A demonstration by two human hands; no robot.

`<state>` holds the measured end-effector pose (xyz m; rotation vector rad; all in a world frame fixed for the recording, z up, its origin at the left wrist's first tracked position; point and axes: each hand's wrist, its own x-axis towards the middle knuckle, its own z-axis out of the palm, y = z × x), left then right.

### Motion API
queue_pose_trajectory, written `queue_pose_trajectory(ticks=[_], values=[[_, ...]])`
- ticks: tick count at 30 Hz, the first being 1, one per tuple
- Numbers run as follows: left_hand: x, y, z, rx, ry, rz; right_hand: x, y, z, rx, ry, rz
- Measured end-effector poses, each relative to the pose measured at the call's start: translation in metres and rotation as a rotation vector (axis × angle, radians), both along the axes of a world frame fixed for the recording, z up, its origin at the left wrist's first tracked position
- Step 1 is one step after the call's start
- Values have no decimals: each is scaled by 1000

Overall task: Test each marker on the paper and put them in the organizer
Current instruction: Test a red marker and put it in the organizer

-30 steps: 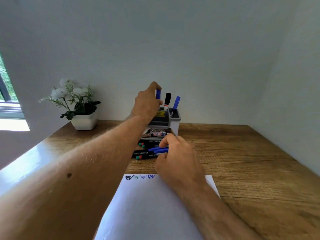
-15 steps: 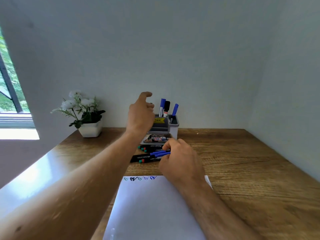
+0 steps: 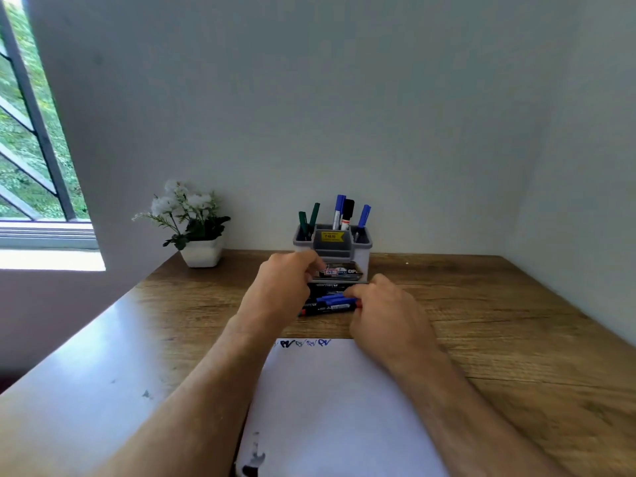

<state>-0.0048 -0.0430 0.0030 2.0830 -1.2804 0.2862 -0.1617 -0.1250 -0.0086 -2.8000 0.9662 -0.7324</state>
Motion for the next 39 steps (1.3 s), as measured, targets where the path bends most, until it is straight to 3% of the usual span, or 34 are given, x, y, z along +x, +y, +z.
queue_pose_trajectory(ticks=[21, 26, 30, 32, 35, 39], values=[[-9, -3, -4, -124, 151, -34, 7, -6, -3, 64, 160, 53], [-10, 0, 0, -476, 201, -5, 5, -6, -3, -40, -51, 93], [-8, 1, 8, -745, 517, -48, 4, -2, 4, -141, -279, 194], [-8, 1, 8, -667, 666, -105, 3, -2, 5, -138, -265, 184], [-11, -2, 0, -390, 620, -122, 3, -2, -1, -20, -118, 162], [-11, -6, 0, -460, 657, -76, 7, 2, -3, 69, 51, 155]])
